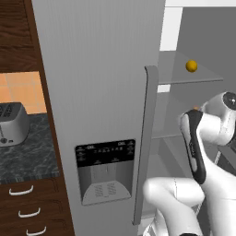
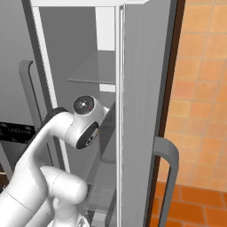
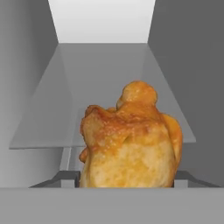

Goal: Place one lemon and one chicken drumstick in each tupperware on the nearby counter, to pack two identical lunches.

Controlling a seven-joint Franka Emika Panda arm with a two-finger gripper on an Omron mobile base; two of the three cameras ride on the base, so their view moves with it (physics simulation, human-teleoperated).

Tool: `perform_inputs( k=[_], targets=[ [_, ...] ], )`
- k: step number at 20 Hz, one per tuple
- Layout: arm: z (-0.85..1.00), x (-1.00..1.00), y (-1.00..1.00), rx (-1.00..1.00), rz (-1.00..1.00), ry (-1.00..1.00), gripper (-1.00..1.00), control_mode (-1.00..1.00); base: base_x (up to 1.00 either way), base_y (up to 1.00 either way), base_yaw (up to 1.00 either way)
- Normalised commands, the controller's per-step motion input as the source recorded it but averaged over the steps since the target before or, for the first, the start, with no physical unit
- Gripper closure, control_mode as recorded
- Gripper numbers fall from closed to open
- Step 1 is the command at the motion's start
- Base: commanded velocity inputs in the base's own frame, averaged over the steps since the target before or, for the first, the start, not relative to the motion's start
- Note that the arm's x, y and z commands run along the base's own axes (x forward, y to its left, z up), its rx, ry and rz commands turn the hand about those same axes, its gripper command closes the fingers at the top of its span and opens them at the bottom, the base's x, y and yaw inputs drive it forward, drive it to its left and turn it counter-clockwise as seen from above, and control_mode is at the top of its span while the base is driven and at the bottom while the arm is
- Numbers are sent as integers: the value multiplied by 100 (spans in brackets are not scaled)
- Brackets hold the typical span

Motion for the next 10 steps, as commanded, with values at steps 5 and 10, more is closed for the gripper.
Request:
perform_inputs(
  k=[5,10],
  targets=[
    [100,-90,28,-1,0,2,100,-100,0,0,0],
    [89,-73,41,0,0,3,100,-100,0,0,0]
  ],
)
